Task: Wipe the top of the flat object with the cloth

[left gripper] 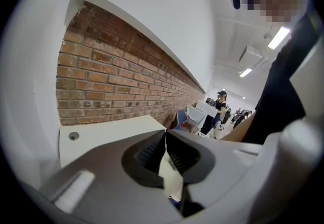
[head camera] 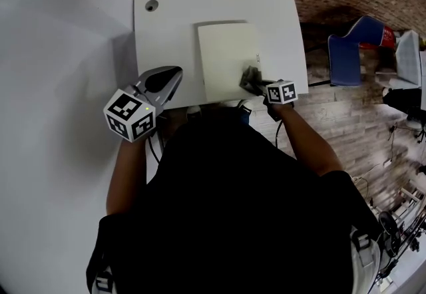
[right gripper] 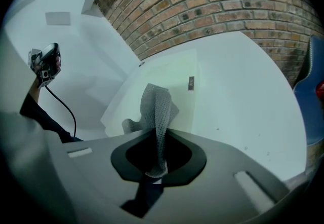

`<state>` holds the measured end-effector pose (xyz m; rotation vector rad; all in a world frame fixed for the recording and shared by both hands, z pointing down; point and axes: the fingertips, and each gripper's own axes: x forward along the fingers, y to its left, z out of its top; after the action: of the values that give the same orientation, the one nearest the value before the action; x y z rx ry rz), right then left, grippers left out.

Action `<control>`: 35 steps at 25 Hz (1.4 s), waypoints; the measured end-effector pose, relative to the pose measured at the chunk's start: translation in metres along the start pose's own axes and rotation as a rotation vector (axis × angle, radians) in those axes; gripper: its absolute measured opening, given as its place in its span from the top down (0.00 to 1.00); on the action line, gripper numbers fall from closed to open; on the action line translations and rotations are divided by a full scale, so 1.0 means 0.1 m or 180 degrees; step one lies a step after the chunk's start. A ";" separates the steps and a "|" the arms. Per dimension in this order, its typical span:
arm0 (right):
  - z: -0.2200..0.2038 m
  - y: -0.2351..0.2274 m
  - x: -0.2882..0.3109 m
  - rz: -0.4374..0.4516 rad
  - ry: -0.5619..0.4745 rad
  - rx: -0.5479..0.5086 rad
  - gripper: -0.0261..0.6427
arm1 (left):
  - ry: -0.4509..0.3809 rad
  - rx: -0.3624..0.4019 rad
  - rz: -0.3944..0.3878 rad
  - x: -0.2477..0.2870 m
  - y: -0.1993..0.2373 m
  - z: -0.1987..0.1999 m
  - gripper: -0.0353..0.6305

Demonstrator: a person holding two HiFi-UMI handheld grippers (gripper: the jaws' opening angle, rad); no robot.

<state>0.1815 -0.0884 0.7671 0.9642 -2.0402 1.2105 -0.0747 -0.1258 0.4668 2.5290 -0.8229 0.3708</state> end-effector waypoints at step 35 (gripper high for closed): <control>-0.01 -0.21 -0.13 -0.0093 -0.0114 0.0161 0.94 | 0.0003 -0.0025 -0.0027 0.08 -0.03 -0.04 0.94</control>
<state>0.2061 -0.0909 0.7680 1.0431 -2.0248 1.2433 -0.0670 -0.1249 0.4721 2.5241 -0.8113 0.3651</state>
